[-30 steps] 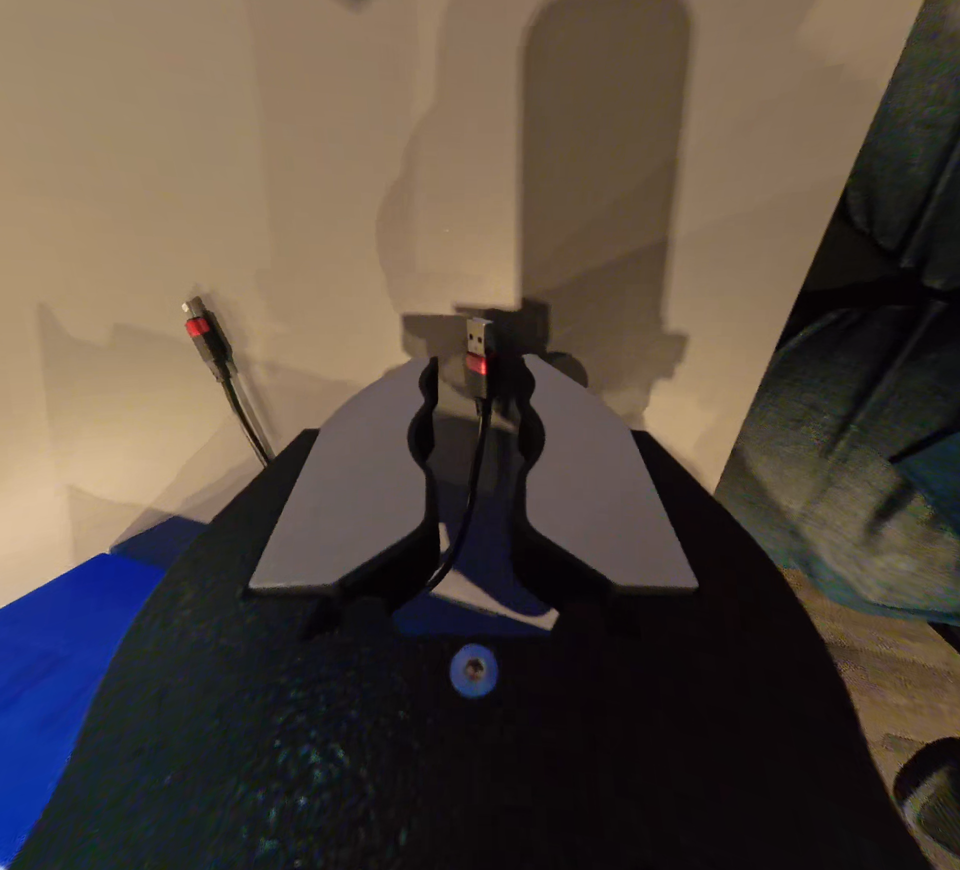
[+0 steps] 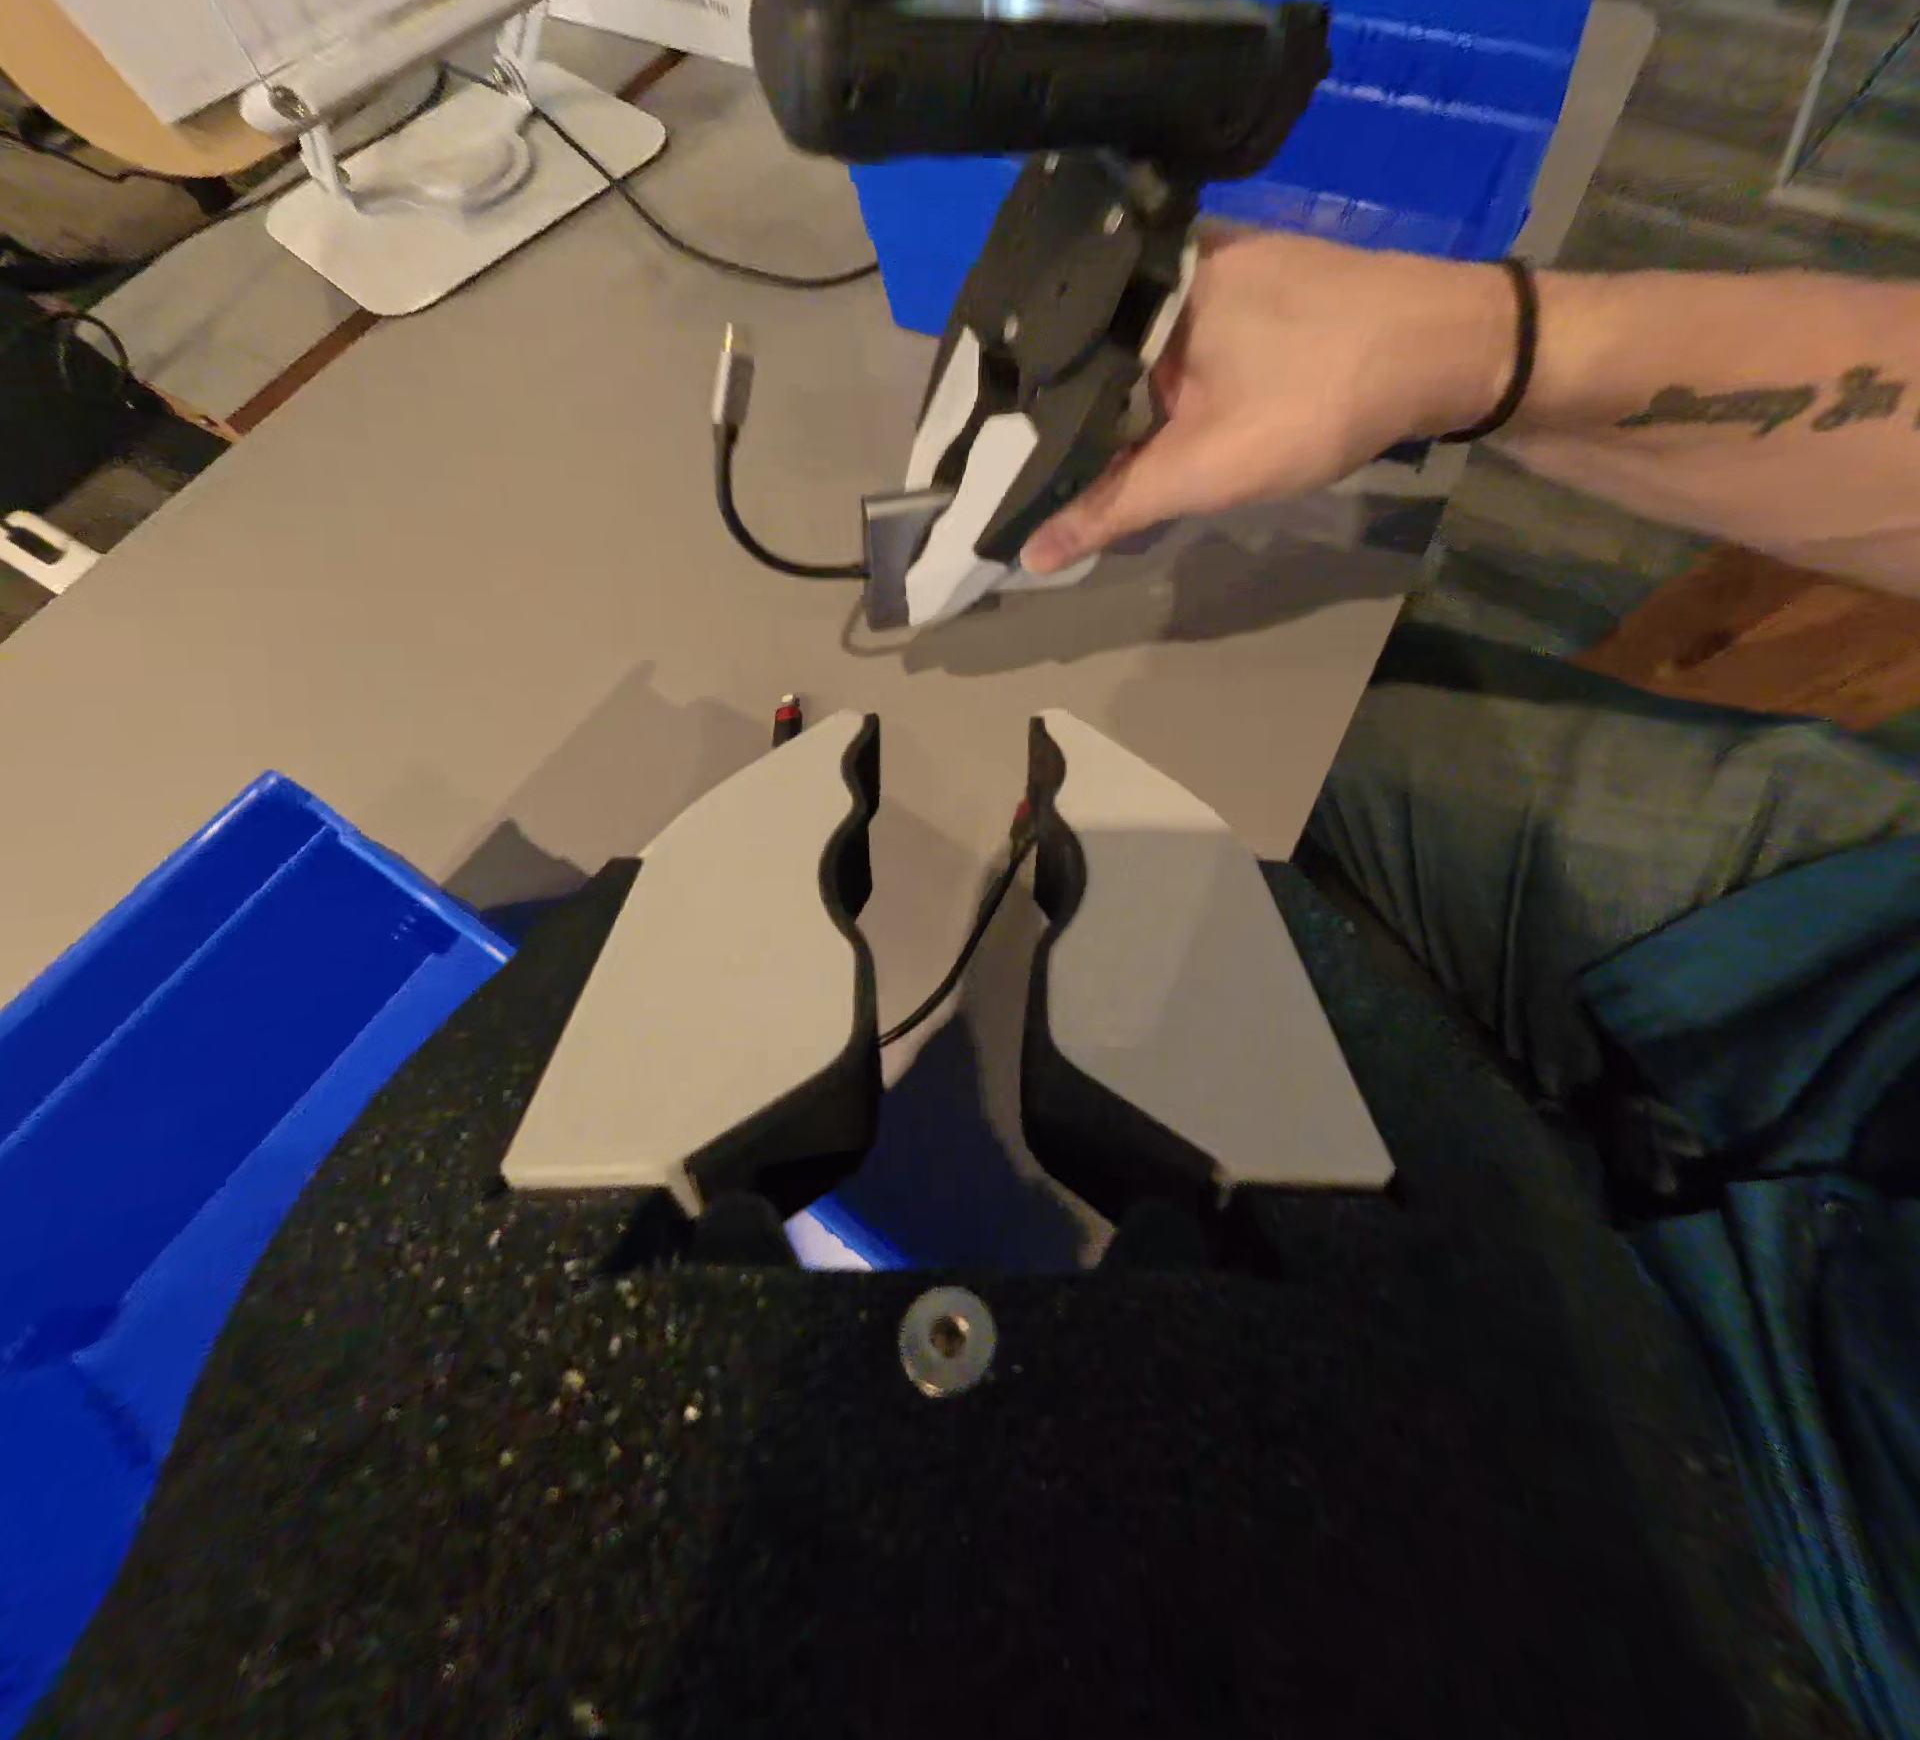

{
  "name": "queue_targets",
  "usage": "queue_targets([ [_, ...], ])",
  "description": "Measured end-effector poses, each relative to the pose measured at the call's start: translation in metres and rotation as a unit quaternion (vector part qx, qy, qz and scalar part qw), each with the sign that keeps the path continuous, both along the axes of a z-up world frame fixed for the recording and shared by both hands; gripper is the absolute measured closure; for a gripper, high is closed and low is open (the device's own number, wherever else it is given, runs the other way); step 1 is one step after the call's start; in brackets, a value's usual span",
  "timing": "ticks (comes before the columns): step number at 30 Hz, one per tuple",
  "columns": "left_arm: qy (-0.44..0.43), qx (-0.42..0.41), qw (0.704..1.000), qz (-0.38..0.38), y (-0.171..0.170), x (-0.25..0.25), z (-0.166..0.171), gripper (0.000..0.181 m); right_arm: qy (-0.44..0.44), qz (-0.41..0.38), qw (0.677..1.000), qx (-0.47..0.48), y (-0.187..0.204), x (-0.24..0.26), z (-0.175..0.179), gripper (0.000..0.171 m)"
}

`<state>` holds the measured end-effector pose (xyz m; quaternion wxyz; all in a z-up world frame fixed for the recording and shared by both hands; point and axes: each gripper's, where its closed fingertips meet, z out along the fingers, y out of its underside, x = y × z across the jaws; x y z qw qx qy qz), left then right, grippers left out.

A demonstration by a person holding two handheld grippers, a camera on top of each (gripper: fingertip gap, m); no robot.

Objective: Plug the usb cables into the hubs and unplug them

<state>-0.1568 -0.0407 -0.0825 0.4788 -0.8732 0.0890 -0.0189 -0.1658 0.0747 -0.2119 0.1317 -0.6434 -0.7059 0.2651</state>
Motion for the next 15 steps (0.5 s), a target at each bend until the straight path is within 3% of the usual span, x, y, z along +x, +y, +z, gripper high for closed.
queue_targets([
  [6, -0.015, 0.004, 1.000, 0.004, -0.005, 0.003, -0.010, 0.156, -0.064, 0.011, 0.998, -0.002, -0.003, 0.009, -0.025, 0.160],
  [15, -0.012, -0.004, 1.000, 0.007, -0.006, 0.001, -0.014, 0.157, -0.091, 0.011, 0.996, -0.013, -0.003, 0.013, -0.045, 0.160],
])
